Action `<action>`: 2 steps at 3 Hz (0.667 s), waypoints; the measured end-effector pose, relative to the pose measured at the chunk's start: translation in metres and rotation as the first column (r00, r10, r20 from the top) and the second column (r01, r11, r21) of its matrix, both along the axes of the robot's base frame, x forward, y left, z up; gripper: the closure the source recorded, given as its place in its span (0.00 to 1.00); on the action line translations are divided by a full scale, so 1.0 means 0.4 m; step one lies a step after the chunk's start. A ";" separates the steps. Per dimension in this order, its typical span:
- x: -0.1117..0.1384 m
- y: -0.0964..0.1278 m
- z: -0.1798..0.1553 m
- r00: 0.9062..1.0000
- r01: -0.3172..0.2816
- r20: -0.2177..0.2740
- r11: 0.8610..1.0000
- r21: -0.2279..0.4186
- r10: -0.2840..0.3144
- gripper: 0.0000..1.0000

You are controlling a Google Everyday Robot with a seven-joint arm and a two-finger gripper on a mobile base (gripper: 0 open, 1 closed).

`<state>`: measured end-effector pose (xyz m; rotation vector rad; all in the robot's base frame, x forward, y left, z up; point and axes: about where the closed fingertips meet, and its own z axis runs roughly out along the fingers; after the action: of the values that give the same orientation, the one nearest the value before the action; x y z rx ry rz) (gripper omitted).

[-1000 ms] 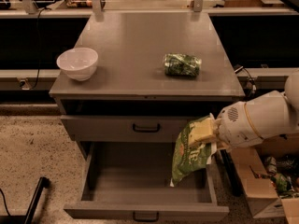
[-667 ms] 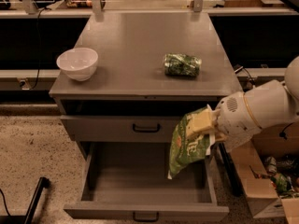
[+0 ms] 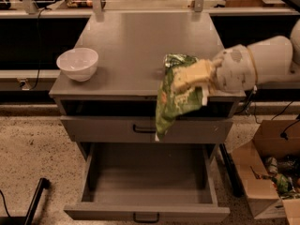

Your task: Pick green jalapeno chip bag from middle drawer and place on counter

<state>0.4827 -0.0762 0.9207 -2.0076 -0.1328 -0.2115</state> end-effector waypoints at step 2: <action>0.083 0.163 0.207 0.992 -0.127 0.025 0.978 0.163 0.125 1.00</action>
Offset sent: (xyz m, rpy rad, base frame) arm 0.0441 0.1016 0.1140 0.2219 -0.0157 0.2082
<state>0.5158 -0.0109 1.0033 -1.8269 -0.2439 -0.1516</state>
